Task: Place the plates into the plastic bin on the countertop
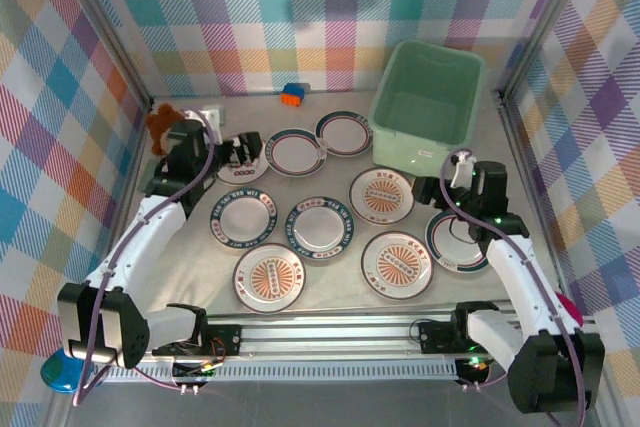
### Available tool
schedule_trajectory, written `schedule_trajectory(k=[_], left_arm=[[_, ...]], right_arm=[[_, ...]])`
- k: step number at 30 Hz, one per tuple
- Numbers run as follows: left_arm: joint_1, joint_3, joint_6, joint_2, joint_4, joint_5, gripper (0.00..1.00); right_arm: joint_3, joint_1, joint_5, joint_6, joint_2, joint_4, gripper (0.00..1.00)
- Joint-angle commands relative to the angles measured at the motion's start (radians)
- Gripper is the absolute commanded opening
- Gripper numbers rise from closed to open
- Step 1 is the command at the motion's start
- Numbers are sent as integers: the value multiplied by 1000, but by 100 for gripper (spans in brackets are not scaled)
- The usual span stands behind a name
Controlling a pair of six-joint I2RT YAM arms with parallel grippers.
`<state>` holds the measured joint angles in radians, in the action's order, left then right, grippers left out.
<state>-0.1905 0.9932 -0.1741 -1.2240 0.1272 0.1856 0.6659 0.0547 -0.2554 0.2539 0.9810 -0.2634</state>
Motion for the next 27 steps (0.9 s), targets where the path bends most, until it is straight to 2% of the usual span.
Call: schedule_trajectory(k=[1, 6, 11, 16, 21, 27], left_arm=[[-51, 6, -74, -4, 142, 67, 93], [-150, 20, -59, -26, 143, 53, 93], [-207, 52, -44, -83, 143, 54, 94], [-228, 81, -39, -128, 143, 49, 94], [-240, 87, -39, -140, 135, 44, 94], [-247, 79, -33, -136, 143, 28, 93]], right_arm=[[39, 26, 16, 71, 103, -202, 74], [-3, 29, 43, 144, 150, -135, 69], [0, 43, 88, 148, 217, -131, 66], [2, 49, 96, 162, 274, -74, 64], [24, 66, 145, 178, 324, -39, 56], [44, 91, 163, 207, 393, 12, 54]])
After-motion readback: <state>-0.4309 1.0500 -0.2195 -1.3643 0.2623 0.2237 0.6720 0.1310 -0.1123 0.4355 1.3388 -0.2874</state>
